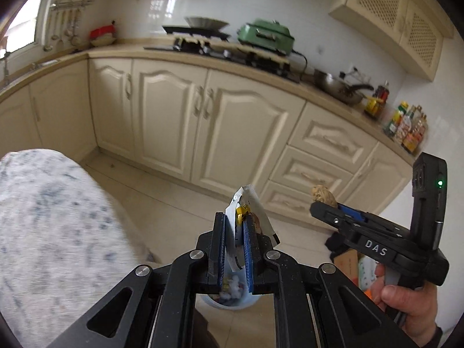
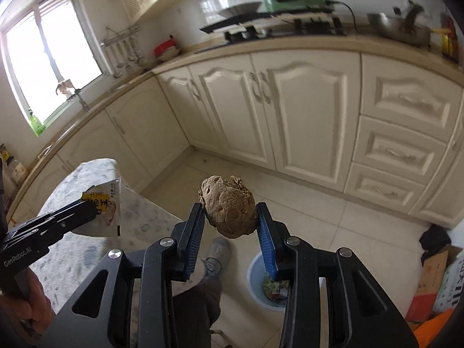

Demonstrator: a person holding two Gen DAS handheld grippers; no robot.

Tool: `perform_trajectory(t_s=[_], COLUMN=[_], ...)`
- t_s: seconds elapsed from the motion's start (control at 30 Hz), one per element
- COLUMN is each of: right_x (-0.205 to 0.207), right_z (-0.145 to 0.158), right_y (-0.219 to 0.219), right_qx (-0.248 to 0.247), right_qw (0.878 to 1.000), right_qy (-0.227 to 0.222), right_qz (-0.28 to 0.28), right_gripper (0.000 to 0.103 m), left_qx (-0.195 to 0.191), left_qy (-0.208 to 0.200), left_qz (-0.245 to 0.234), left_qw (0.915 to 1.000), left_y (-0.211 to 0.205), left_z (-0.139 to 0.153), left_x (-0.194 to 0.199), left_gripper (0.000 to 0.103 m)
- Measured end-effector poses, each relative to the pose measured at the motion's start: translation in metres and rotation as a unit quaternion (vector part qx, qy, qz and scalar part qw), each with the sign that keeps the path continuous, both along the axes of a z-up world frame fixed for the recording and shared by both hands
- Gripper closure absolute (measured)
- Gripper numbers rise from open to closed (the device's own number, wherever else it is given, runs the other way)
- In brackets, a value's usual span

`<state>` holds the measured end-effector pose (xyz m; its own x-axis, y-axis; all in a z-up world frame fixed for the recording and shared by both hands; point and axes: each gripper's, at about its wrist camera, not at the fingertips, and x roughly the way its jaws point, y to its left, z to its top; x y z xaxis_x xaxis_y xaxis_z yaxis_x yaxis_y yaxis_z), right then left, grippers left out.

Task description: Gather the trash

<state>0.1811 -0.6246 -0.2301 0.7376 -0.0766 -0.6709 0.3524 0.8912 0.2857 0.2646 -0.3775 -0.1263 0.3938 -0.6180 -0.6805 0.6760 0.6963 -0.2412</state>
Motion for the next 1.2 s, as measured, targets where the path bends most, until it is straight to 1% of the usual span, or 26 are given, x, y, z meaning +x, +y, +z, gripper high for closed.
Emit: perform_trajectory(t_s=[0.1, 0.17, 0.27, 0.43, 0.57, 0.63, 0.73, 0.77, 0.83, 0.87, 0.9, 0.93, 0.97, 1.0, 1.03, 1.07, 1.1, 1.13, 1.2], right_x=[-0.002, -0.002, 0.000, 0.004, 0.009, 0.012, 0.012, 0.012, 0.010, 0.009, 0.008, 0.006, 0.004, 0.003, 0.001, -0.001, -0.005, -0.007, -0.010], right_z=[-0.025, -0.039, -0.062, -0.092, -0.109, -0.117, -0.127, -0.130, -0.135, -0.136, -0.137, -0.138, -0.138, -0.139, -0.138, -0.138, -0.138, -0.137, -0.138], right_y=[-0.021, -0.033, -0.051, -0.073, -0.085, -0.090, -0.098, -0.100, -0.103, -0.104, -0.105, -0.106, -0.106, -0.107, -0.108, -0.109, -0.110, -0.110, -0.112], right_qx=[0.020, 0.032, 0.051, 0.075, 0.089, 0.097, 0.108, 0.111, 0.119, 0.121, 0.123, 0.123, 0.123, 0.123, 0.122, 0.121, 0.118, 0.117, 0.120], right_qw=[1.000, 0.999, 0.997, 0.994, 0.992, 0.992, 0.990, 0.989, 0.987, 0.987, 0.986, 0.986, 0.986, 0.986, 0.986, 0.985, 0.984, 0.984, 0.982], right_qy=[0.018, 0.027, 0.044, 0.062, 0.072, 0.076, 0.079, 0.080, 0.082, 0.082, 0.083, 0.084, 0.084, 0.084, 0.084, 0.084, 0.085, 0.085, 0.090], right_qz=[-0.015, -0.023, -0.035, -0.044, -0.043, -0.041, -0.049, -0.054, -0.064, -0.067, -0.070, -0.073, -0.074, -0.077, -0.082, -0.090, -0.101, -0.109, -0.118], right_gripper=[0.066, 0.066, 0.066, 0.066, 0.066, 0.064, 0.064, 0.062, 0.050, 0.048, 0.045, 0.043, 0.041, 0.034, 0.022, 0.014, 0.000, 0.000, 0.000], left_qx=[0.022, 0.037, 0.057, 0.085, 0.107, 0.117, 0.136, 0.143, 0.156, 0.161, 0.166, 0.169, 0.169, 0.169, 0.172, 0.173, 0.175, 0.182, 0.198], left_qy=[0.024, 0.033, 0.049, 0.074, 0.087, 0.098, 0.105, 0.108, 0.108, 0.109, 0.110, 0.108, 0.101, 0.091, 0.081, 0.073, 0.066, 0.058, 0.042], left_qz=[-0.019, -0.028, -0.035, -0.042, -0.045, -0.047, -0.046, -0.042, -0.034, -0.031, -0.028, -0.024, -0.019, -0.012, -0.005, 0.001, 0.007, 0.013, 0.026], left_qw=[0.9993, 0.9984, 0.9966, 0.9927, 0.9895, 0.9871, 0.9840, 0.9829, 0.9812, 0.9804, 0.9796, 0.9795, 0.9803, 0.9814, 0.9818, 0.9822, 0.9823, 0.9815, 0.9790], left_y=[-0.035, -0.057, -0.086, -0.134, -0.169, -0.185, -0.201, -0.205, -0.215, -0.216, -0.220, -0.224, -0.224, -0.225, -0.227, -0.228, -0.228, -0.231, -0.237], left_z=[-0.023, -0.037, -0.055, -0.082, -0.111, -0.125, -0.141, -0.146, -0.157, -0.159, -0.163, -0.165, -0.165, -0.164, -0.163, -0.164, -0.163, -0.162, -0.160], left_x=[0.012, 0.018, 0.031, 0.062, 0.089, 0.100, 0.112, 0.115, 0.122, 0.123, 0.123, 0.125, 0.124, 0.124, 0.123, 0.122, 0.120, 0.119, 0.114], left_gripper=[0.096, 0.096, 0.096, 0.096, 0.096, 0.095, 0.094, 0.093, 0.087, 0.079, 0.064, 0.055, 0.039, 0.026, 0.020, 0.011, 0.004, 0.002, 0.001])
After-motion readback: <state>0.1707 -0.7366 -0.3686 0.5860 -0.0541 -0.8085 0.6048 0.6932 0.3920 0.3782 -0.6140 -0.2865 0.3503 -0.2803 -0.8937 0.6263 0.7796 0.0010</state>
